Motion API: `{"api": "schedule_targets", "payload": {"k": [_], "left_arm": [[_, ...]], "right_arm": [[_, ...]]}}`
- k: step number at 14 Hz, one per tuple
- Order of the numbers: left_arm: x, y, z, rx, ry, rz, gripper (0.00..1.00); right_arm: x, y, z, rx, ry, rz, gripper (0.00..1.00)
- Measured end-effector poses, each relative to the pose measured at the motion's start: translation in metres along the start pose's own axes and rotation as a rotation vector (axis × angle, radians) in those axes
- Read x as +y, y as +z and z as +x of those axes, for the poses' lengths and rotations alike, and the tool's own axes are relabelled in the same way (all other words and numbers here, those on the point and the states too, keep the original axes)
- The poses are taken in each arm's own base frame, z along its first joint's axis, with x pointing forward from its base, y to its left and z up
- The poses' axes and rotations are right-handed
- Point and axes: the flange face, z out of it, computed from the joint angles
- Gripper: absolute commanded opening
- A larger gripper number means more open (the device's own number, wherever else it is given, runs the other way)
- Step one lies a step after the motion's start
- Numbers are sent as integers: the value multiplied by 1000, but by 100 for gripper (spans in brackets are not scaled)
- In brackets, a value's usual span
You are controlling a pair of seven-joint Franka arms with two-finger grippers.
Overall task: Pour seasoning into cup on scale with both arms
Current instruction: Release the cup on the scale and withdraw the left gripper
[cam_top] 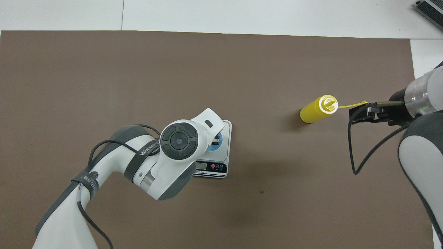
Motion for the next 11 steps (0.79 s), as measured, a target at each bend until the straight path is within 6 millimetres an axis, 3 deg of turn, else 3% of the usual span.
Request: {"api": "schedule_targets", "payload": {"k": [1,2,7,9,11], "left_arm": [[1,1,0,1,0,0,36],[2,1,-1,3,1,-1,96],[-5,-8,10,20,-24,0,100],[-31,-34,31,32,-66,15,100],[-70,-67,50,41,-81,37,100]], "right_arm": [[0,0,0,0,0,0,100],[0,0,0,0,0,0,100],[0,0,0,0,0,0,100],[0,0,0,0,0,0,100],[0,0,0,0,0,0,100]]}}
